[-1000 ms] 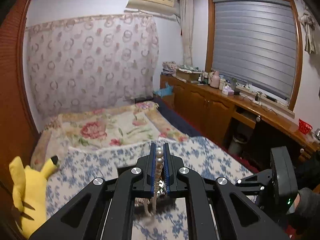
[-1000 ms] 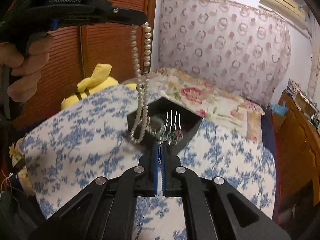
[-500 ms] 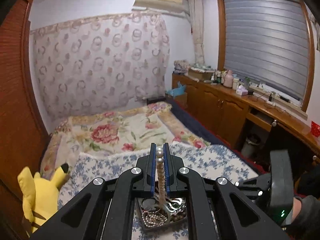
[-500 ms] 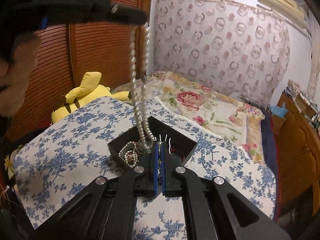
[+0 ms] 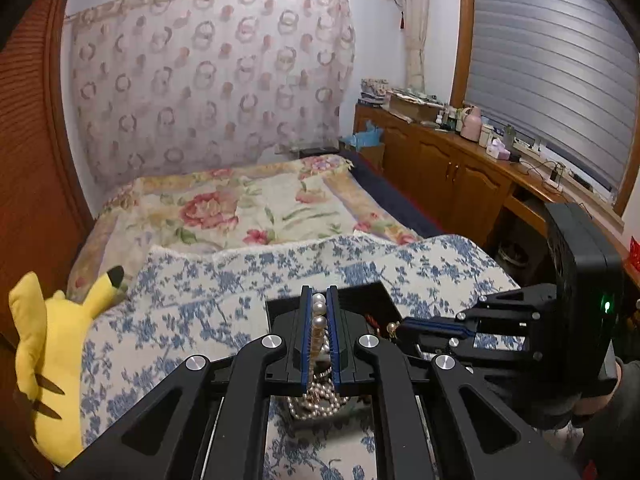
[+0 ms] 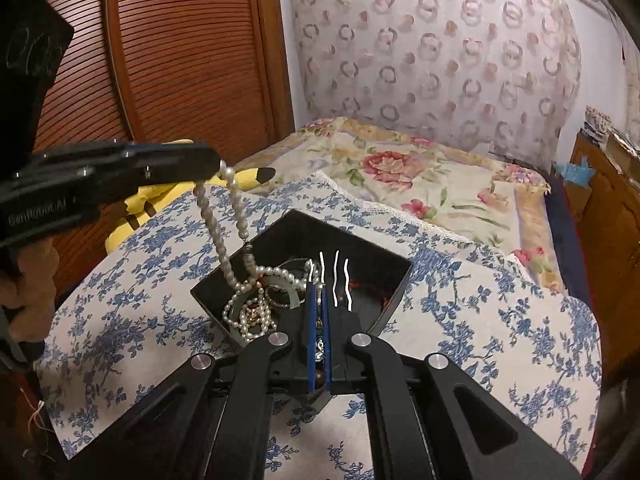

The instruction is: Organize jewelry

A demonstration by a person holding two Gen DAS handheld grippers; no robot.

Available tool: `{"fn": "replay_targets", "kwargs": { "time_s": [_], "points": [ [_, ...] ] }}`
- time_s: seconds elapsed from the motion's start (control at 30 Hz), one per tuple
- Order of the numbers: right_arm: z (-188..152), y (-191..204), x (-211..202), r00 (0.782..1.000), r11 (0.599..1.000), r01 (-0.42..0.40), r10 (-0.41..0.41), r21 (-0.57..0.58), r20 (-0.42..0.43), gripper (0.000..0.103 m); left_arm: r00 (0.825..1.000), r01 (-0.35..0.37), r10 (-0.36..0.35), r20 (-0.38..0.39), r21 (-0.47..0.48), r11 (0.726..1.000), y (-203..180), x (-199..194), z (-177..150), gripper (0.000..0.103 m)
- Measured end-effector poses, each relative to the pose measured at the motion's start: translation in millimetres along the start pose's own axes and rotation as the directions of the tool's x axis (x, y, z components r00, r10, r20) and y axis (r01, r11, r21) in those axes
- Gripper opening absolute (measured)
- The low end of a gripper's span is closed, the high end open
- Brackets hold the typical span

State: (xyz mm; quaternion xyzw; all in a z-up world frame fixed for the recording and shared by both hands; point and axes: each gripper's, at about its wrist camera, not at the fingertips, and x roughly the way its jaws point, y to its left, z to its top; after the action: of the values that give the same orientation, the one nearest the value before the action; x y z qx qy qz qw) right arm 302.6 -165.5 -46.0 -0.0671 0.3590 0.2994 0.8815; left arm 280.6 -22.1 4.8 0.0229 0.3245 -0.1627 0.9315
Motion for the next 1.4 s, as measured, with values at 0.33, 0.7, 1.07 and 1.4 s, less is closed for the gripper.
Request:
{"fn": "replay_targets", "kwargs": {
  "time_s": [0.33, 0.7, 1.07, 1.4],
  "points": [
    [3, -3, -8, 1.0, 0.999, -0.014, 0.013, 0.043, 0.022, 0.015, 1.0, -0.006, 0.007, 0.023, -0.044, 0.999, 9, -11, -20, 0.038],
    [7, 1, -35, 0.997, 0.998, 0.012, -0.016, 0.059, 0.075, 0.032, 0.99, -0.083, 0.088, 0.115, -0.047, 0.995, -3, -49, -49, 0.09],
    [-43, 30, -139, 0.94, 0.976, 0.168, -0.2, 0.137, 0.275, 0.097, 0.965, -0.198, 0.208, 0.163, -0.072, 0.977, -30, -101, -80, 0.096],
    [-102, 41, -176, 0.909, 0.941, 0.259, -0.314, 0.218, 0.276, 0.101, 0.953, -0.221, 0.242, 0.181, -0.127, 0.967, -41, -135, -112, 0.096]
  ]
}}
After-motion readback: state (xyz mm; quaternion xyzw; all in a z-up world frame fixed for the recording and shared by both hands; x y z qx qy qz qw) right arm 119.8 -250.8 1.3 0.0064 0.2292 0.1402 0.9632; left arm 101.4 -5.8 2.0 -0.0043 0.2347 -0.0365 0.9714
